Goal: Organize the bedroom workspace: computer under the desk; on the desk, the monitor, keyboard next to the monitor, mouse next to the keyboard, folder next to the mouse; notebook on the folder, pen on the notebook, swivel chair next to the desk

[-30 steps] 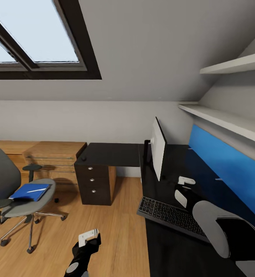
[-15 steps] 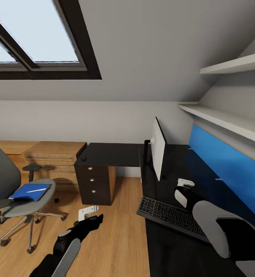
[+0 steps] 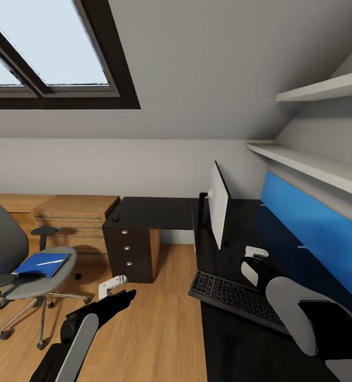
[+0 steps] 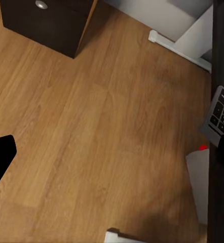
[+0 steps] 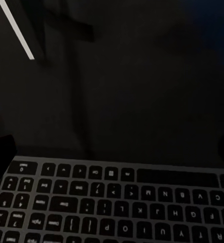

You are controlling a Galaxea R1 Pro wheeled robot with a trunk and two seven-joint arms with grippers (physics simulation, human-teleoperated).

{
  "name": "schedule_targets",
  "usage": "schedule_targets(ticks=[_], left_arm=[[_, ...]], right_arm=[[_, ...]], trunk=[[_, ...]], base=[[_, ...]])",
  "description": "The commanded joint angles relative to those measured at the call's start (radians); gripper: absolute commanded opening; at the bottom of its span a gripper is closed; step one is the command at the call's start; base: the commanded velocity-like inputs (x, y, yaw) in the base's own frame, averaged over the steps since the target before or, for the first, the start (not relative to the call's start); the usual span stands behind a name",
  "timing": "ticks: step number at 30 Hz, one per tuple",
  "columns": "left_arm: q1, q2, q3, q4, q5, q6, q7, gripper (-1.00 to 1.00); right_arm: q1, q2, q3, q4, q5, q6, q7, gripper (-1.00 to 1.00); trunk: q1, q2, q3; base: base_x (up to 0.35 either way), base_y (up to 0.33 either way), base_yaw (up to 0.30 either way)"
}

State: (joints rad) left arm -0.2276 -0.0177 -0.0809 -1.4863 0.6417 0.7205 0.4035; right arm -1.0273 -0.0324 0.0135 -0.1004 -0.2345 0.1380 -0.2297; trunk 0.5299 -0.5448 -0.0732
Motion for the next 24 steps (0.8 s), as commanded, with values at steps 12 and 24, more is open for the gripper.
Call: schedule_targets(ticks=[12,24], left_arm=[[-0.001,-0.002,0.0,0.004,0.009,0.001,0.013,1.0],[-0.001,-0.001,0.0,0.006,0.009,0.001,0.014,1.0]], right_arm=[[0.0,0.0,0.002,-0.002,-0.004,0.005,-0.003,1.0],[0.0,0.0,0.002,-0.001,-0.002,0.028,-0.01,1.0]], trunk=[[0.047,-0.086,-0.04],[0.093,-0.17,-0.077]], base=[[0.0,0.0,0.0],[0.0,0.0,0.0]])
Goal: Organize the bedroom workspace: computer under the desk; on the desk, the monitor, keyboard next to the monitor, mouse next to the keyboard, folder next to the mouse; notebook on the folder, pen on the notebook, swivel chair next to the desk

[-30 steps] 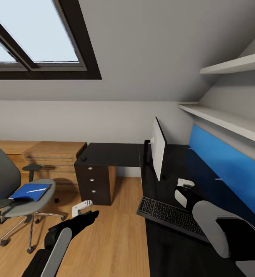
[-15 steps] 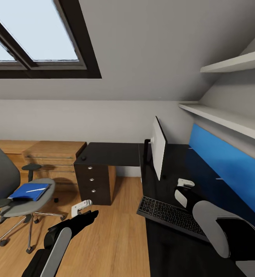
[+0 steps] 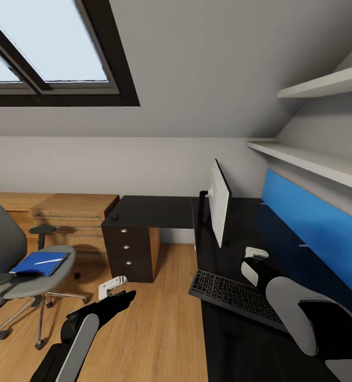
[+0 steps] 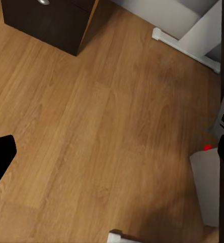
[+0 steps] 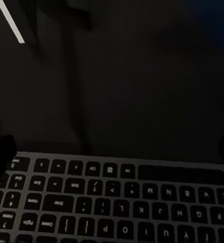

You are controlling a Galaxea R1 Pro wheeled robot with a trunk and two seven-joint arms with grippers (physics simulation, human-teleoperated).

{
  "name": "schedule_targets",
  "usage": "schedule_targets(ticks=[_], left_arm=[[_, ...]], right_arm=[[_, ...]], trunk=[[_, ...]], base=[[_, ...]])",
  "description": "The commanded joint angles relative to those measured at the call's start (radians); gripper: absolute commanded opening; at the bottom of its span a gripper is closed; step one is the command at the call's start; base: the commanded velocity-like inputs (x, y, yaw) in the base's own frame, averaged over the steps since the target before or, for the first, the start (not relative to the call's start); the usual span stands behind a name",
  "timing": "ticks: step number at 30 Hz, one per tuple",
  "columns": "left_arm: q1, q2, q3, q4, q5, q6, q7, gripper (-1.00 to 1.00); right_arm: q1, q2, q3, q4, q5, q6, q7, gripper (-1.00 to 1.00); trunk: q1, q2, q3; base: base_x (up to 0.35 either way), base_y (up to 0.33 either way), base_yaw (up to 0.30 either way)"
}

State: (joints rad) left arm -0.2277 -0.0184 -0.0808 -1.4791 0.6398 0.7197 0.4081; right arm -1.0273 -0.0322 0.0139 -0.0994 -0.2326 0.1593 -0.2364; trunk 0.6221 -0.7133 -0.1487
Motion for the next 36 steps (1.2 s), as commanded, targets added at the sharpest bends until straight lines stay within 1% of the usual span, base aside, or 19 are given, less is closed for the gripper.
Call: schedule_targets(ticks=[1,4,9,36], left_arm=[[-0.001,0.0,0.0,-0.001,0.011,0.002,0.01,1.0],[-0.001,0.0,0.001,-0.001,0.011,0.002,0.01,1.0],[-0.001,0.0,0.001,-0.001,0.011,0.002,0.01,1.0],[-0.001,0.0,0.001,-0.001,0.011,0.003,0.009,1.0]], right_arm=[[0.0,0.0,0.002,-0.003,-0.004,0.016,-0.003,1.0],[0.0,0.0,0.002,-0.003,-0.006,0.049,-0.003,1.0],[0.0,0.0,0.002,-0.003,-0.006,0.069,-0.003,1.0],[0.0,0.001,0.0,-0.003,-0.008,0.066,-0.001,1.0]], trunk=[[0.004,-0.009,-0.005],[0.016,-0.03,-0.014],[0.035,-0.065,-0.03],[0.138,-0.254,-0.115]], base=[[0.0,0.0,0.0],[0.0,0.0,0.0],[0.0,0.0,0.0],[0.0,0.0,0.0]])
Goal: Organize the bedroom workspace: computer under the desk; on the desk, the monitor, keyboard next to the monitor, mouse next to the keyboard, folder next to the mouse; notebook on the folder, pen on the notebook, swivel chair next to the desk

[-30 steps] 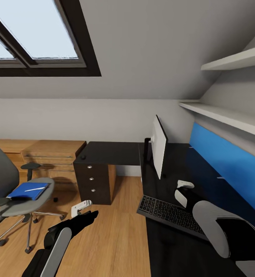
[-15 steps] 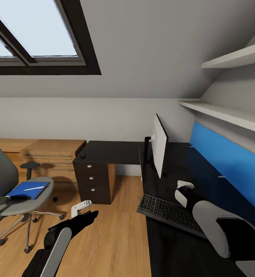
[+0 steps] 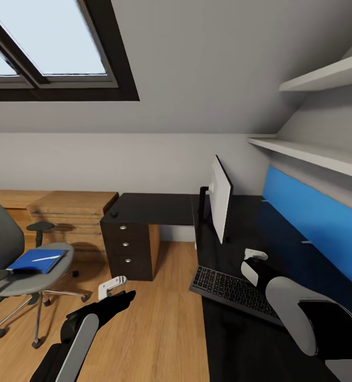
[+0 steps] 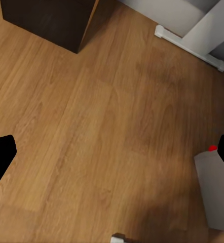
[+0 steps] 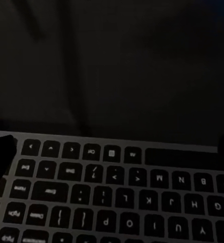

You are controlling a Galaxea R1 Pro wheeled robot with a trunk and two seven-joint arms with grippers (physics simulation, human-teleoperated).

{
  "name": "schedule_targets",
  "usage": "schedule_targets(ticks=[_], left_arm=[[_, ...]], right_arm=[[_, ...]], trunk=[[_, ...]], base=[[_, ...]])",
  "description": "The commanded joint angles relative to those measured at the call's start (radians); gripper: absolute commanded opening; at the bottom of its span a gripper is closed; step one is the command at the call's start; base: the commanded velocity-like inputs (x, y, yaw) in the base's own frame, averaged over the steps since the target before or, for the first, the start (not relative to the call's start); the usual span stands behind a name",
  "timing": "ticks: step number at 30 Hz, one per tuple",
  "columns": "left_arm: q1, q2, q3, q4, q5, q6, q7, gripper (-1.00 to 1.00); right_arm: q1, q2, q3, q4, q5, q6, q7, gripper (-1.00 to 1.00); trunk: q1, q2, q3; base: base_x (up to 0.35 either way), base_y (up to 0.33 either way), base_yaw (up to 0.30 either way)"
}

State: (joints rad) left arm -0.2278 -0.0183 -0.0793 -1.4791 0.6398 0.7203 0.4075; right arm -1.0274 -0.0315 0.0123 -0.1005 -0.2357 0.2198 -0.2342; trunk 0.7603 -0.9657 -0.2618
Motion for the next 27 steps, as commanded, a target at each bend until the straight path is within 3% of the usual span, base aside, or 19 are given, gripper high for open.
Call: schedule_targets(ticks=[1,27], left_arm=[[-0.001,0.0,0.0,-0.001,0.011,0.002,0.01,1.0],[-0.001,0.0,0.0,-0.001,0.013,0.002,0.01,1.0]], right_arm=[[0.0,0.0,0.002,-0.002,-0.005,0.006,-0.004,1.0],[0.0,-0.001,0.001,-0.001,-0.005,0.003,0.001,1.0]], trunk=[[0.004,-0.008,-0.005],[0.104,-0.19,-0.086]], base=[[0.0,0.0,0.0],[0.0,0.0,0.0]])
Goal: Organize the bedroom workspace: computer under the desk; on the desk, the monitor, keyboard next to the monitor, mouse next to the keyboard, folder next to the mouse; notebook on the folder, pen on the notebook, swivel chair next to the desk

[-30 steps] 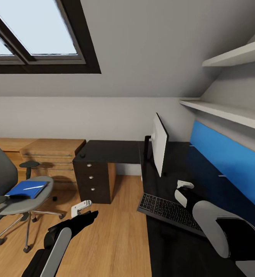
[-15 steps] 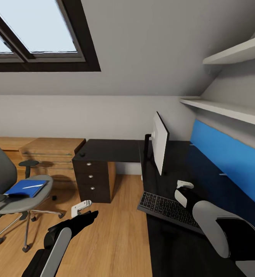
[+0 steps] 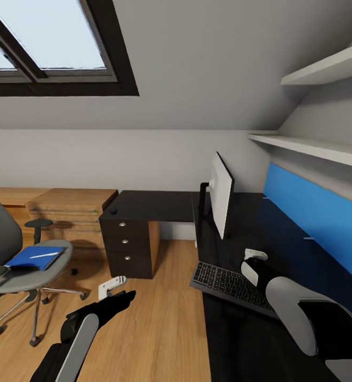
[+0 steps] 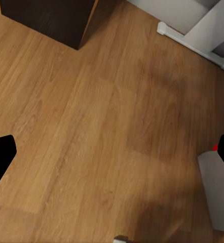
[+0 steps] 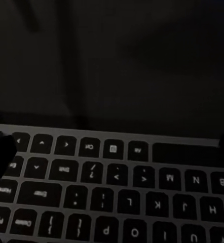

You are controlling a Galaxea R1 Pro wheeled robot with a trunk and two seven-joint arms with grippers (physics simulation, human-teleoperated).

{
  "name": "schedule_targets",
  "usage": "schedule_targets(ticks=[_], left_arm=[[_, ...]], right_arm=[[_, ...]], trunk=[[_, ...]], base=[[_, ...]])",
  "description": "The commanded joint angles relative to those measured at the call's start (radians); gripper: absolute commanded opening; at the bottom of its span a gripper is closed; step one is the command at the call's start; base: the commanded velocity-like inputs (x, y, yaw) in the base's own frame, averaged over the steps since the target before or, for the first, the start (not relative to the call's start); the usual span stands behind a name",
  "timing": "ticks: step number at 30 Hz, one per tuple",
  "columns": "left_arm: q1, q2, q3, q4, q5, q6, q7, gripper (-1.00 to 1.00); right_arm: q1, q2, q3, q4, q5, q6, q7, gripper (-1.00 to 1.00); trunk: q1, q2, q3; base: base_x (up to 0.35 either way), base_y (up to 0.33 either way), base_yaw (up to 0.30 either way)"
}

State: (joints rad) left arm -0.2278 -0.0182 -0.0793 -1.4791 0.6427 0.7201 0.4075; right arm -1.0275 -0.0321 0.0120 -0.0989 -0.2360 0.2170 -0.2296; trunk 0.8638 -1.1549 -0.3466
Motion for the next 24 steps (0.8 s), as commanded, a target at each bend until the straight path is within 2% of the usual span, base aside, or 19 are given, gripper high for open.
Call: schedule_targets(ticks=[1,24], left_arm=[[-0.001,0.0,0.0,-0.001,0.01,0.002,0.01,1.0],[-0.001,0.0,0.0,0.0,0.011,0.002,0.011,1.0]], right_arm=[[0.0,0.0,0.002,-0.002,-0.005,0.006,-0.004,1.0],[0.0,0.001,0.002,-0.002,-0.003,0.005,-0.004,1.0]], trunk=[[0.004,-0.008,-0.004],[0.092,-0.169,-0.077]], base=[[0.0,0.0,0.0],[0.0,0.0,0.0]])
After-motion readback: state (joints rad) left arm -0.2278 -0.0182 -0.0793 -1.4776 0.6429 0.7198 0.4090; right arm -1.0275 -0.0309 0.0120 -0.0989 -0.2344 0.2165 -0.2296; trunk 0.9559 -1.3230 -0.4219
